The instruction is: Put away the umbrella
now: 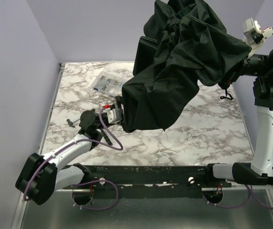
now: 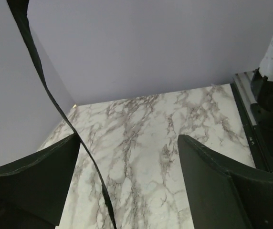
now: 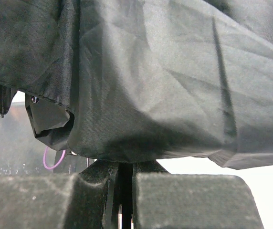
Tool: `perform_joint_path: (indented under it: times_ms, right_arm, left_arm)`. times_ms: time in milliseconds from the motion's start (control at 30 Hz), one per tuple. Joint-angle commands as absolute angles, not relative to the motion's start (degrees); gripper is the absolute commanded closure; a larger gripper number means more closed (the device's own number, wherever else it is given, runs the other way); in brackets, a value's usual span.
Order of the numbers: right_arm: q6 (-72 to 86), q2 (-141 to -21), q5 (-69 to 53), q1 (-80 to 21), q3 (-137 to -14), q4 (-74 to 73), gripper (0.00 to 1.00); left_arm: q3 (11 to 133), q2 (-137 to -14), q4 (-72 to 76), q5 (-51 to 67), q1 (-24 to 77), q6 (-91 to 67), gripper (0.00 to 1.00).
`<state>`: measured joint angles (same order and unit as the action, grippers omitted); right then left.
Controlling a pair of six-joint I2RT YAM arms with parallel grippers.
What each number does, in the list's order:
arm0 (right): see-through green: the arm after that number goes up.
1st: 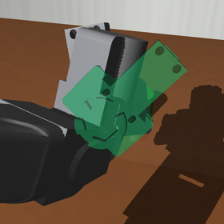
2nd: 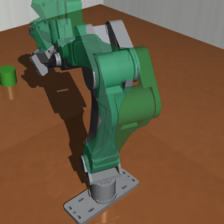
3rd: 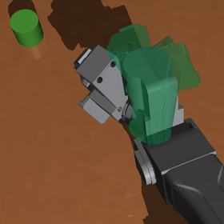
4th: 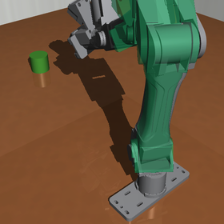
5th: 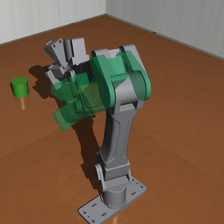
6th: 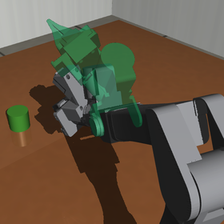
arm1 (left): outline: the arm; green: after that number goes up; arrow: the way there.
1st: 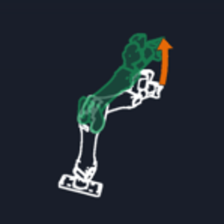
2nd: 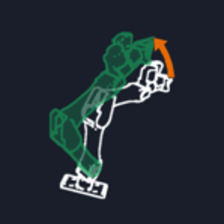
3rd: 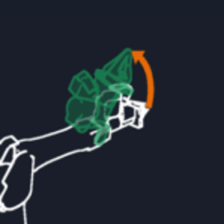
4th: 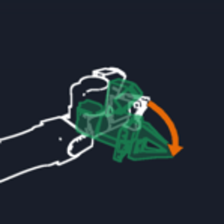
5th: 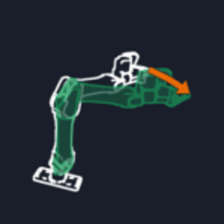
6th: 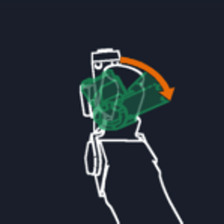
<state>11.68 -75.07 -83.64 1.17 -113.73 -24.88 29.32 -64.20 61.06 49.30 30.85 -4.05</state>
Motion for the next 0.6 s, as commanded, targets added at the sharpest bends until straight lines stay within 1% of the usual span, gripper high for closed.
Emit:
perform_joint_path:
  times_ms: [0,100,167,233,400,433,467,500,533,567]
  right_arm:
    - [13.2,-73.5,-84.6,1.6,-113.4,-21.1,1.0]
    - [13.2,-73.5,-84.6,1.7,-113.1,-20.9,1.0]
    - [13.2,-73.3,-84.7,1.7,-112.8,-20.8,1.0]
    - [13.3,-73.0,-84.7,1.7,-112.4,-20.7,1.0]
    - [13.6,-72.5,-84.6,1.6,-111.7,-20.2,1.0]
    - [13.7,-72.4,-84.6,1.7,-111.6,-20.1,1.0]
    - [13.7,-72.4,-84.7,1.7,-111.6,-20.1,1.0]
    - [13.7,-72.4,-84.7,1.7,-111.6,-20.0,1.0]
    - [13.8,-72.4,-84.7,1.7,-111.6,-20.0,1.0]
    - [13.8,-72.4,-84.7,1.7,-111.5,-20.0,1.0]
  left_arm:
    - [30.0,-63.2,52.2,41.1,31.5,3.0,0.22]
    - [30.8,-62.1,46.0,36.6,31.5,6.4,0.36]
    - [31.5,-62.2,43.4,34.8,31.5,8.1,0.41]
    - [32.4,-62.5,41.6,33.6,31.4,8.9,0.43]
    - [32.7,-63.5,44.4,31.7,31.5,8.5,0.42]
    - [32.9,-63.8,44.6,31.5,31.5,8.2,0.44]
    - [33.3,-63.9,44.4,31.6,31.5,8.0,0.49]
    - [33.5,-64.1,44.0,31.7,31.4,8.3,0.58]
    - [33.7,-64.1,43.5,31.7,31.5,8.6,0.76]
    - [33.9,-64.1,42.8,31.7,31.4,9.1,0.91]
